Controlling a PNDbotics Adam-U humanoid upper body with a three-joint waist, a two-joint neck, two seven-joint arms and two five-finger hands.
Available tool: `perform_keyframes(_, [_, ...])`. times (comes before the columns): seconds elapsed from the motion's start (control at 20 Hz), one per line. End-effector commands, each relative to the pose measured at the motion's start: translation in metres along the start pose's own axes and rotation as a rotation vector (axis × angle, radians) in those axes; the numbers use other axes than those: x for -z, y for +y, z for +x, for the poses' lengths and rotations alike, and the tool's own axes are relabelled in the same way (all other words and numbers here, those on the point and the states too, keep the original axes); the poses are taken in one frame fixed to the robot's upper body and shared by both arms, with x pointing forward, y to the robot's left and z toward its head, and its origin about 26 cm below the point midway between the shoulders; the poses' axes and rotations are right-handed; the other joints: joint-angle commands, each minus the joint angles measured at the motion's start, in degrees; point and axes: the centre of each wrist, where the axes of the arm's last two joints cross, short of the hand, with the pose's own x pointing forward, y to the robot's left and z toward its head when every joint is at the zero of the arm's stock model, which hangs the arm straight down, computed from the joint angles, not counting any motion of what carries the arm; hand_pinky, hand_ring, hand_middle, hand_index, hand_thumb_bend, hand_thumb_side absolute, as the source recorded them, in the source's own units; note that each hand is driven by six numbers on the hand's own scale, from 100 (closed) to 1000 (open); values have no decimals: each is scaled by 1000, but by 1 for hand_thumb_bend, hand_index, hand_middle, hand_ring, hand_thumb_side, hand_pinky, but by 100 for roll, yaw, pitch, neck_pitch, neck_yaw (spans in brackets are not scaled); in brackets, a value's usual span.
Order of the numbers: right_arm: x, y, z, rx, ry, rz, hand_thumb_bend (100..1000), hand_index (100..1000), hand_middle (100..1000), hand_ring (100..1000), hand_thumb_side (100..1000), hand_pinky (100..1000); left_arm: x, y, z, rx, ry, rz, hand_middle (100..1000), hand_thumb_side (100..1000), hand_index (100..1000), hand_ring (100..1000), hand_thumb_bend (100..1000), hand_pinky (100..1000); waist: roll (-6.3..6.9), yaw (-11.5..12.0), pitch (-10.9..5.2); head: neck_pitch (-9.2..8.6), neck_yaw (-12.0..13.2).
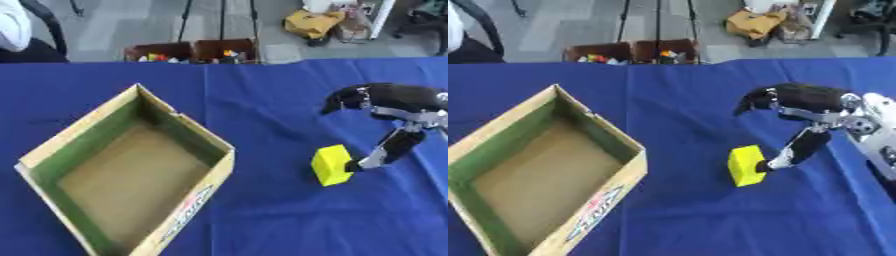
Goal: Pick up objects on the table and place them in the box.
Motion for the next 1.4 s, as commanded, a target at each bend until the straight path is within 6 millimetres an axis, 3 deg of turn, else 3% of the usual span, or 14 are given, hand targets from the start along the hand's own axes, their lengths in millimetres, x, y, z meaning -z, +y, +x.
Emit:
perform_keyframes(0.05, [-1,-7,-4,-48,10,27,622,907,809,914,442,883,8,1,4,9,-23,-34,881,950,958,736,100,696,-18,-1,-75,-89,-46])
perform_keyframes(0.6, [1,-3,-3,-103,-4,90,592,904,788,901,389,865,8,1,4,9,-17,-37,882,947,958,736,100,697,-31,-24,-71,-82,-63])
perform_keyframes(1.4, [1,7,-6,-71,-29,149,549,834,632,807,346,842,6,0,3,10,-17,-33,881,946,956,735,100,698,1,-25,-41,-118,-68])
